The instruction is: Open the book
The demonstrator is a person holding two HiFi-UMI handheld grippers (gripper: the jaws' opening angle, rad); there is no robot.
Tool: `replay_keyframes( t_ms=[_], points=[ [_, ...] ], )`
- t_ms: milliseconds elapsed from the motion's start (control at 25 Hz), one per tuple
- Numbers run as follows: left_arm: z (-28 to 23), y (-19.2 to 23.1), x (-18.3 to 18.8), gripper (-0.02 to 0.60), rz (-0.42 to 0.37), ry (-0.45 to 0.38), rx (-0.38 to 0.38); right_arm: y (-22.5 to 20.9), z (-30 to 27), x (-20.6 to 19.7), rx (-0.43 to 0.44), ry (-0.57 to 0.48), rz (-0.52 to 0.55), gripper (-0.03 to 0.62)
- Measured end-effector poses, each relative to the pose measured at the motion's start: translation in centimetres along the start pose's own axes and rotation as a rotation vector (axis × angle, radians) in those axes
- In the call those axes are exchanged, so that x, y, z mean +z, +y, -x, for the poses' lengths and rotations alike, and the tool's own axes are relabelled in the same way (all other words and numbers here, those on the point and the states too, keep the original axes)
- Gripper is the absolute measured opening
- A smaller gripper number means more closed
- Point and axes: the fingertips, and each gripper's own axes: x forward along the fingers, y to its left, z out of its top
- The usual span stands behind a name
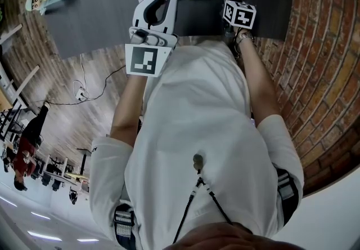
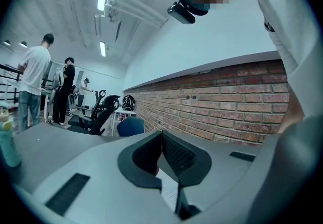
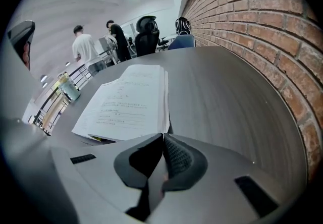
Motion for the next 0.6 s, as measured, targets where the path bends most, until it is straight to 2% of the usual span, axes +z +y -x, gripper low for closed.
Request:
replay_keyframes(
  t_ms=[280, 600],
  points=[
    [0.3, 0.5, 0.1, 0.023, 0.001, -0.001, 0.012, -1.2, -0.6, -0.5, -0.037, 0.029, -0.007, 0.037],
    [0.4, 1.3, 0.2, 0.023, 0.0, -0.003, 0.026, -1.5, -0.5, -0.5, -0.047, 0.004, -0.03, 0.042]
  ],
)
